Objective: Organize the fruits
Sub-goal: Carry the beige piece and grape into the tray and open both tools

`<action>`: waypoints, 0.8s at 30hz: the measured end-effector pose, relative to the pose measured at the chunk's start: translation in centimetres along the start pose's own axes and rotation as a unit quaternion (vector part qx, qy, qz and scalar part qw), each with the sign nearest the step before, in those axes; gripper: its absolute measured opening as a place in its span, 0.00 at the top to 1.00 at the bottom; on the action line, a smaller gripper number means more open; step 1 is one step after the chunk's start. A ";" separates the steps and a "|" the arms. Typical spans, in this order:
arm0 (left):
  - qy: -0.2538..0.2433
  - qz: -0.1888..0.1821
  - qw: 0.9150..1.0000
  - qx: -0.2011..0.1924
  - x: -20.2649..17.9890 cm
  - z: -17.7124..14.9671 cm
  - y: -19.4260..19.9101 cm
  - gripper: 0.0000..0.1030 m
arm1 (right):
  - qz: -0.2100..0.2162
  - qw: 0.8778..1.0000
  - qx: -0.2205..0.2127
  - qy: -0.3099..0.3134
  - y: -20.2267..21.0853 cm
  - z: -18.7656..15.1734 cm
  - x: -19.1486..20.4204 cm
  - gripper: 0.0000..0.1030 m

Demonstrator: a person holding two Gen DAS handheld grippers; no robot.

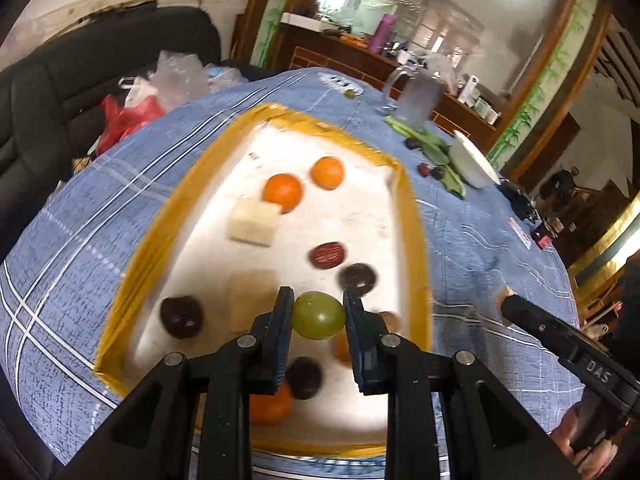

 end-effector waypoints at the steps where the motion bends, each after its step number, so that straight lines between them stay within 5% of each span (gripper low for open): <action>1: 0.003 -0.002 1.000 0.000 0.4 -0.2 -0.1 0.76 | 0.000 1.000 0.004 0.010 -0.6 0.2 1.1 0.68; 10: 0.031 -0.034 0.999 -0.011 2.5 -0.4 0.3 0.69 | -0.036 0.997 0.045 0.052 -7.9 2.9 5.9 0.68; 12: 0.031 -0.024 0.999 -0.019 2.8 -0.4 0.9 0.38 | -0.037 0.997 0.055 0.049 -9.1 3.1 6.1 0.67; 14: 0.022 0.003 0.999 -0.031 2.9 -0.3 1.3 0.23 | -0.037 0.997 0.060 0.044 -9.8 3.2 6.1 0.67; 21: -0.003 0.033 0.998 -0.051 2.6 -0.5 2.9 0.23 | -0.041 0.998 0.025 0.031 -7.1 3.1 5.4 0.67; 24: -0.029 0.061 0.995 -0.079 1.4 -0.5 4.3 0.21 | -0.060 0.998 -0.018 0.025 -3.4 2.1 4.5 0.51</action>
Point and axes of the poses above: each gripper's, at about its wrist camera, not at the fingertips, and y roughly against the way its jaws point, x to its left, z to its top, the point moved 4 cm from there along -y, roughly the way its jaws point, and after that the axes turned 4 degrees about -y, right-handed, at the moved point
